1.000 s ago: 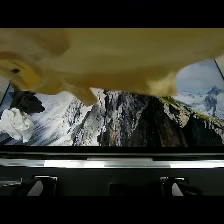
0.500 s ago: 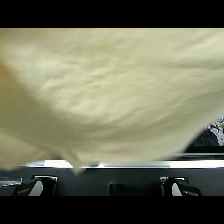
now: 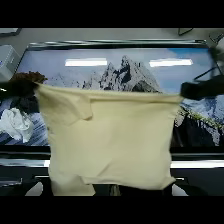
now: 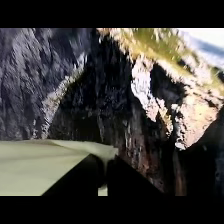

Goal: Fold the clothes and pants, and hang the long-sleeved shirts on hangers.

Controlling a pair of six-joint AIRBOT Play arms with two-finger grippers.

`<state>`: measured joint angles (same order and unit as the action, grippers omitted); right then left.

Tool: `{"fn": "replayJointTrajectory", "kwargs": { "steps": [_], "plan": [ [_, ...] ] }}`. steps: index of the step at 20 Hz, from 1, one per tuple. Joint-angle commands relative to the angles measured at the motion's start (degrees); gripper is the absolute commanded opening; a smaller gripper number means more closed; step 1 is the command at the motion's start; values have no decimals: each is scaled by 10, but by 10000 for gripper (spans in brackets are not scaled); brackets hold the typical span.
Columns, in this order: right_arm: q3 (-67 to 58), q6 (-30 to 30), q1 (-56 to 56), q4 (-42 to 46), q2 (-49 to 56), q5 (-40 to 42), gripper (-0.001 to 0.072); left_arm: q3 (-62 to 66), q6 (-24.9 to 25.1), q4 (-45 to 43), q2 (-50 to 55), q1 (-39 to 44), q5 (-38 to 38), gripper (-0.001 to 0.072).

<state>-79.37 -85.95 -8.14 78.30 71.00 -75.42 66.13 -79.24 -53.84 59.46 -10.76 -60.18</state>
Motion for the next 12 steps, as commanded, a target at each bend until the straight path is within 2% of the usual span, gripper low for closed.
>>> {"fn": "replayJointTrajectory", "kwargs": {
  "steps": [1,3,7,12],
  "plan": [
    [76,-92,45,13,117,178,36,-131,4,27,103,35,134,26],
    [49,-130,43,-13,159,277,37,-104,3,28,170,31,202,26],
    [11,-133,43,-11,174,447,36,-10,10,44,251,40,272,26],
    [10,-163,42,-12,229,488,37,36,14,44,309,98,361,26]
  ]
}}
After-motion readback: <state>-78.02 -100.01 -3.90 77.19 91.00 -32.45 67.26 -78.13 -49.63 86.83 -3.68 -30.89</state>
